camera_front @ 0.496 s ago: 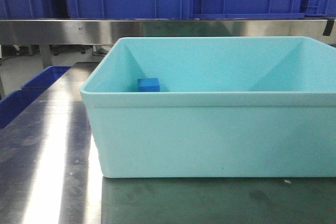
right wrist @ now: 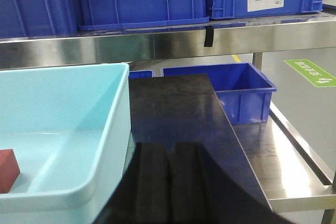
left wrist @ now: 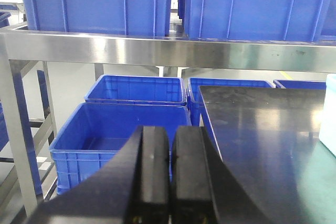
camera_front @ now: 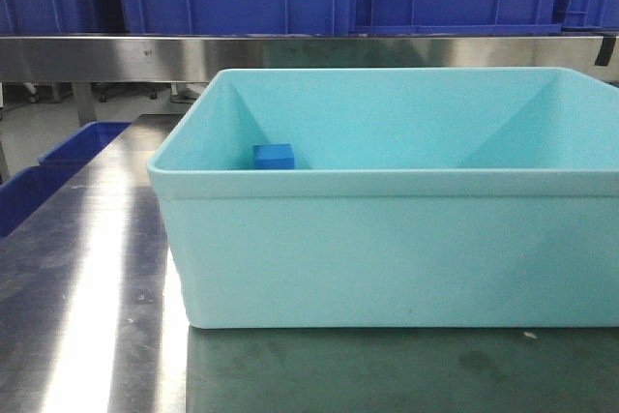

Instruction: Pick red cube and place on left shelf

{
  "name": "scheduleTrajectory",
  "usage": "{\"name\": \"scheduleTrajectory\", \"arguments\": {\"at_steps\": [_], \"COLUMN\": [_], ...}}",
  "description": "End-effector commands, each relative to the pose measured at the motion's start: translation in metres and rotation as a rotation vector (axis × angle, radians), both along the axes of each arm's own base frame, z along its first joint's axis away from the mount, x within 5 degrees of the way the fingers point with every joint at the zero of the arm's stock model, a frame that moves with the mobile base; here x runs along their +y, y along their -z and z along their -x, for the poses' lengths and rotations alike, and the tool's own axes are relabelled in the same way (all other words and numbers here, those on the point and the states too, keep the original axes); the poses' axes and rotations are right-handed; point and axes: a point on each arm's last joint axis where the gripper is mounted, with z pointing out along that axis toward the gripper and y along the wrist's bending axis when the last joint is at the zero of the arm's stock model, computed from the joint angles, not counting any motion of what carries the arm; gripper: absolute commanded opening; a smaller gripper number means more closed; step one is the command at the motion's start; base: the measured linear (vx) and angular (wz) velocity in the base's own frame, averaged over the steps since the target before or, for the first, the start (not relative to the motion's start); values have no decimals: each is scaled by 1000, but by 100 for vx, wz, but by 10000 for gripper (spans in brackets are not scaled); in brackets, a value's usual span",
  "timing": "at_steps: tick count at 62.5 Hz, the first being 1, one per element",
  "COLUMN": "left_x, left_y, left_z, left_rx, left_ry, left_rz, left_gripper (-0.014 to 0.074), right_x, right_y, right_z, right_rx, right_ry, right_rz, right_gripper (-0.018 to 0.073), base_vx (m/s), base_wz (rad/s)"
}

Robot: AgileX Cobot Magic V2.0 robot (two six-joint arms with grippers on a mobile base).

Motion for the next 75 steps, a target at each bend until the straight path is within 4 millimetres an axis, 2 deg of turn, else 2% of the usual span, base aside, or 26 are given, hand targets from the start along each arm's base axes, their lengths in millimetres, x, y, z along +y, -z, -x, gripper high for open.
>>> {"name": "scheduleTrajectory", "arguments": {"at_steps": [1, 26, 39, 47, 56, 59, 66, 70, 75], "left_x": [1, 1, 1, 1, 1, 1, 1, 1, 1], "left_y": [-1, -1, -1, -1, -1, -1, -1, -1, -1], "left_z": [0, 0, 0, 0, 0, 0, 0, 0, 0], "left_rx": [-79, -79, -79, -79, -79, -79, -79, -79, -79], "left_ry": [-5, -5, -5, -5, -5, -5, -5, -5, -5], "left_rz": [15, 15, 15, 15, 15, 15, 15, 15, 15], "left_gripper": [102, 102, 102, 102, 102, 102, 102, 102, 102], "right_x": [0, 1, 2, 2, 1, 0, -1, 1, 6], "right_y": [-17, -19, -33, -60, -109, -131, -171, -196, -219], "right_z": [3, 3, 6, 12, 17, 18, 8, 3, -13], "right_rx": [-122, -147, -281, -320, -274, -259, -179, -160, -99], "right_ry": [-1, -3, -13, -9, 2, 7, 13, -22, -102], "right_rz": [13, 14, 22, 24, 20, 18, 12, 8, 1], "right_gripper": [57, 57, 57, 57, 57, 57, 57, 57, 60], "base_vx": [0, 0, 0, 0, 0, 0, 0, 0, 0], "base_wz": [0, 0, 0, 0, 0, 0, 0, 0, 0]}}
